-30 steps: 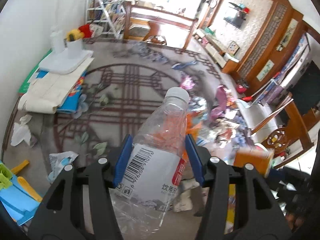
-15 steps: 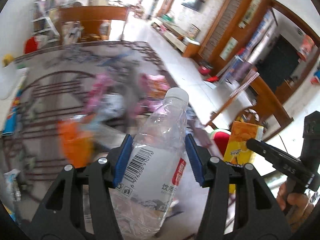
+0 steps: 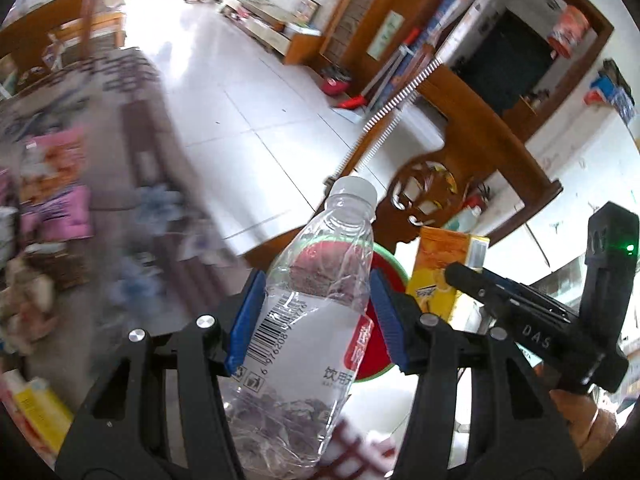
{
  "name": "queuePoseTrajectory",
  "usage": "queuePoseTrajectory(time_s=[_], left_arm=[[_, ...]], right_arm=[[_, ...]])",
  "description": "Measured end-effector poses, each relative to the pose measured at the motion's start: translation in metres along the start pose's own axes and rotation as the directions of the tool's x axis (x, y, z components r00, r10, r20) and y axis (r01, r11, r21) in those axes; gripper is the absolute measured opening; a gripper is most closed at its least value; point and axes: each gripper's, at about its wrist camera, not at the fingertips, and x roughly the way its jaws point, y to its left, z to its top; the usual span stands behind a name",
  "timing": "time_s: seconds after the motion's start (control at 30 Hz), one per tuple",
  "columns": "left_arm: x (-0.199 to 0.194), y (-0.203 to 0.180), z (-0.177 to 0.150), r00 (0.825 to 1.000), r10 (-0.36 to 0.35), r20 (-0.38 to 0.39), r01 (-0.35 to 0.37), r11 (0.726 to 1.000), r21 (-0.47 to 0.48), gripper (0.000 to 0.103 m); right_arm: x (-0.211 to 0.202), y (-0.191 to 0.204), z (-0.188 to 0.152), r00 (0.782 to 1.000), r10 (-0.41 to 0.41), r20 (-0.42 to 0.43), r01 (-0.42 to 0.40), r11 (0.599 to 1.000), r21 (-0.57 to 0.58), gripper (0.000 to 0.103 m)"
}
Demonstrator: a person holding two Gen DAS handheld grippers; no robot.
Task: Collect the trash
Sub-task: 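Carry the bottle and juice box to the red bin and release both, then return both tools to the table over the trash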
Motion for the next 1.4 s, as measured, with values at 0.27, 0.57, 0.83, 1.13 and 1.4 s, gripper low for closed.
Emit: queuePoseTrajectory(time_s=[0.27,0.57,0.83,1.13,1.4], left_arm=[[0.044,-0.043,-0.001,0.999,0.016,-0.043,-0.012,0.996,0.085,0.075],[0.053,-0.050,0.001,0.998,0.022,-0.061,-0.016,0.995,0.099,0.076],[0.059,-0.051,0.004,0.997,0.038,-0.069,-0.030,0.994,0.105,0.076],[0.022,-0.031,0.000,1.000,0.005,-0.005,-0.004,0.997,0.079,0.076],[-0.044,0.022,-0.024,0.998,0.016,0.058,-0.018,0.999,0.033,0.079]], right_arm=[[-0.008,-0.039,0.001,1.000,-0.010,0.004,0.010,0.999,0.033,0.070],[-0.029,-0.058,-0.002,0.999,-0.025,0.033,0.021,0.995,0.094,0.070],[-0.048,-0.062,-0.016,0.995,-0.082,0.059,0.076,0.992,0.100,0.070],[-0.052,-0.053,-0.021,0.993,-0.099,0.060,0.090,0.988,0.128,0.070],[-0.048,0.007,-0.026,0.994,-0.072,0.080,0.065,0.994,0.084,0.074]])
